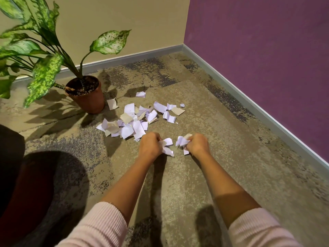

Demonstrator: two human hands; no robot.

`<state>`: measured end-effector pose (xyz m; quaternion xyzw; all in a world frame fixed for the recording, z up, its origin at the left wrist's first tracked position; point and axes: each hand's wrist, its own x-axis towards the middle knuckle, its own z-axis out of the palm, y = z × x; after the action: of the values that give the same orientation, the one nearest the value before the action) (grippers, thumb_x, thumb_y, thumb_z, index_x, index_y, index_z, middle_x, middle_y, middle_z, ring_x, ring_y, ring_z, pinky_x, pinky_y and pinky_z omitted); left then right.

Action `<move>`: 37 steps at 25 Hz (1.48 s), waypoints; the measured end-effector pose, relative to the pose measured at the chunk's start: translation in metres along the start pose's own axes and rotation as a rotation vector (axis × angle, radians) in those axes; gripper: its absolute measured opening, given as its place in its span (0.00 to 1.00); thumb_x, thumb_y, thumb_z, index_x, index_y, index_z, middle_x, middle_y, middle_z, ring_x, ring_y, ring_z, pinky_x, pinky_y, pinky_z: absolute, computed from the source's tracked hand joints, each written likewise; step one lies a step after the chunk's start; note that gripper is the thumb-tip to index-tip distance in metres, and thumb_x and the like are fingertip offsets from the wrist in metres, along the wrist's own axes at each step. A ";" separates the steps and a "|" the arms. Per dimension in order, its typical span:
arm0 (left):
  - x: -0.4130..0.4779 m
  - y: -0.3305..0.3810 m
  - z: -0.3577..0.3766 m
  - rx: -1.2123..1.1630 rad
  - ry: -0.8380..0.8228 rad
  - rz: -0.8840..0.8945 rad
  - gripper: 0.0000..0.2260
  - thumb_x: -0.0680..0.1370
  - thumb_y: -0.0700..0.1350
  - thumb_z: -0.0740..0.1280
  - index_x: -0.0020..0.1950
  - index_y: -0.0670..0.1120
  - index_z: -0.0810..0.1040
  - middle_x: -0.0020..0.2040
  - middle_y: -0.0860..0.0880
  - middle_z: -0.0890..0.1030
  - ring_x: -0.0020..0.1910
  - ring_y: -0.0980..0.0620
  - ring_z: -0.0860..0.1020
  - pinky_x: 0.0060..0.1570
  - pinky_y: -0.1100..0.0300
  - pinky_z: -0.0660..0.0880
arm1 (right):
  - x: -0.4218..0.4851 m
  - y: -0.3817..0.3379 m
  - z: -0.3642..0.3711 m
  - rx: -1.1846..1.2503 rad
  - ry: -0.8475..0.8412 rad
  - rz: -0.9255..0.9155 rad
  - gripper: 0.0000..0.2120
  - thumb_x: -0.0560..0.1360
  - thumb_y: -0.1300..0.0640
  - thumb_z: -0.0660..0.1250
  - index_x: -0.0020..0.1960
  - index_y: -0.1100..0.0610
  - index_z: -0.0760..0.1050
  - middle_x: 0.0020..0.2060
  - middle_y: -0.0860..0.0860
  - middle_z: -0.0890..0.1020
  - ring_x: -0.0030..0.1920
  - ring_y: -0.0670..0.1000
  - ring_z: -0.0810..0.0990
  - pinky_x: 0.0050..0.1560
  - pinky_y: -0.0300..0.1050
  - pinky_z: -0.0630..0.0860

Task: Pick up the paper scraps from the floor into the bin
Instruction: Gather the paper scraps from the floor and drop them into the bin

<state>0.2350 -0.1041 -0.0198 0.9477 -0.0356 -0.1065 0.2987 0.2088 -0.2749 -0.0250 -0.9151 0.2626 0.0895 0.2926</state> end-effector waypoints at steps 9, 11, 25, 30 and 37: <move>-0.050 -0.005 -0.086 -0.119 0.108 -0.072 0.06 0.74 0.39 0.71 0.37 0.47 0.78 0.34 0.49 0.80 0.41 0.46 0.81 0.41 0.56 0.76 | -0.060 -0.020 -0.035 0.357 -0.050 0.244 0.18 0.64 0.55 0.79 0.50 0.62 0.81 0.39 0.53 0.82 0.36 0.51 0.77 0.39 0.41 0.70; -0.065 -0.002 -0.108 -0.114 0.154 -0.055 0.09 0.74 0.39 0.71 0.35 0.48 0.76 0.35 0.48 0.82 0.40 0.46 0.81 0.41 0.55 0.77 | -0.079 -0.037 -0.045 0.338 -0.067 0.218 0.17 0.65 0.58 0.79 0.51 0.64 0.81 0.46 0.57 0.84 0.39 0.51 0.77 0.40 0.40 0.70; -0.138 -0.022 -0.292 -0.073 0.473 -0.048 0.07 0.73 0.44 0.71 0.36 0.47 0.76 0.39 0.44 0.82 0.40 0.44 0.80 0.39 0.53 0.78 | -0.185 -0.256 -0.061 0.411 -0.251 -0.265 0.16 0.64 0.63 0.78 0.50 0.63 0.83 0.42 0.57 0.82 0.41 0.53 0.76 0.38 0.42 0.70; -0.175 -0.054 -0.373 -0.104 0.588 -0.158 0.04 0.70 0.40 0.71 0.37 0.47 0.78 0.37 0.44 0.83 0.41 0.42 0.81 0.40 0.55 0.77 | -0.230 -0.333 -0.049 0.420 -0.344 -0.442 0.17 0.64 0.63 0.78 0.52 0.62 0.83 0.44 0.54 0.83 0.41 0.52 0.77 0.40 0.44 0.74; -0.214 -0.122 -0.403 0.062 0.450 -0.422 0.07 0.65 0.42 0.76 0.37 0.48 0.79 0.43 0.42 0.83 0.46 0.41 0.81 0.43 0.55 0.76 | -0.285 -0.382 -0.008 0.316 -0.381 -0.625 0.09 0.67 0.61 0.77 0.47 0.59 0.83 0.46 0.54 0.83 0.42 0.50 0.77 0.39 0.39 0.70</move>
<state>0.1165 0.2488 0.2711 0.9426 0.2260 0.0477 0.2411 0.1713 0.1064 0.2585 -0.8616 -0.0770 0.1226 0.4865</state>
